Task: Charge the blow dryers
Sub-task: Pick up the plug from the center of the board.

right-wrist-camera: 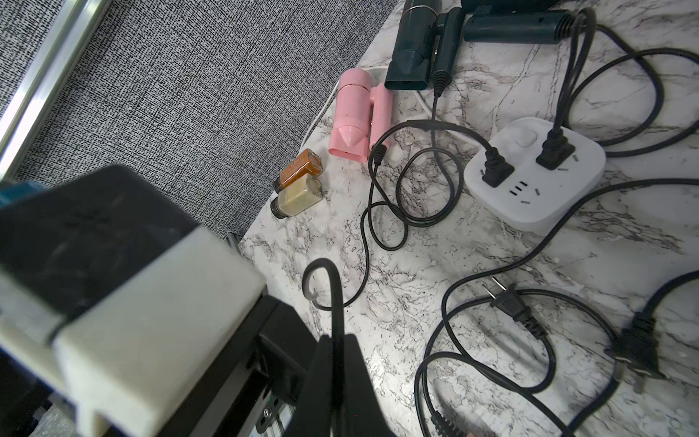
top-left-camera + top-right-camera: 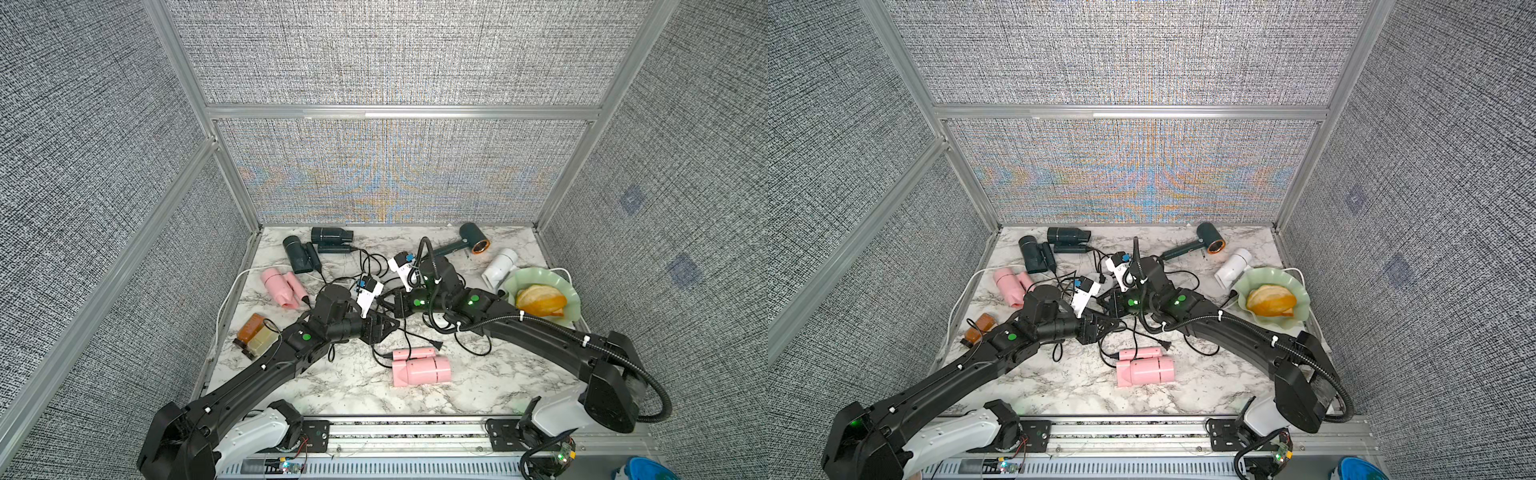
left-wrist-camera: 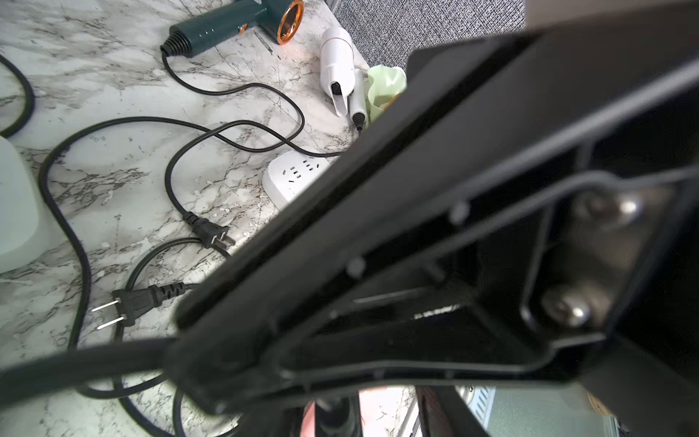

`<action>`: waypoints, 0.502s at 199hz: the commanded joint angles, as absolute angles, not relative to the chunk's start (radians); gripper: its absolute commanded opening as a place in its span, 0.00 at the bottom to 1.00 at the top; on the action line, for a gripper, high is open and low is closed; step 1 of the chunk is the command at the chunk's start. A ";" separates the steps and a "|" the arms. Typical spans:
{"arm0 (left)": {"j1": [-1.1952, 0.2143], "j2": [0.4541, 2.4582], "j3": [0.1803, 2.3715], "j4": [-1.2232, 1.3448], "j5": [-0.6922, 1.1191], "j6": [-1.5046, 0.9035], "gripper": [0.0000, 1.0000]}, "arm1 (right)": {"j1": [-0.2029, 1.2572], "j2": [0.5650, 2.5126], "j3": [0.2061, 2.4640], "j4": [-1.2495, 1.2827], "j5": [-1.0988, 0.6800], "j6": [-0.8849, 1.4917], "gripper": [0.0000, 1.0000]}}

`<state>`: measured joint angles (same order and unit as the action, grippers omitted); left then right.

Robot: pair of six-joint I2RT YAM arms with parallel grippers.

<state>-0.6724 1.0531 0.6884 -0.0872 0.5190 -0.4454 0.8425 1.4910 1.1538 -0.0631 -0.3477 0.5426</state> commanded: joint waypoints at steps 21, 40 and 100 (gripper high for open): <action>-0.669 1.043 0.708 -0.122 0.480 -0.431 0.47 | 0.845 1.502 1.173 -0.070 -0.333 0.527 0.08; -0.664 1.040 0.716 -0.151 0.468 -0.431 0.47 | 0.848 1.503 1.174 -0.074 -0.324 0.522 0.08; -0.657 1.042 0.721 -0.172 0.483 -0.429 0.36 | 0.853 1.513 1.183 -0.081 -0.313 0.518 0.08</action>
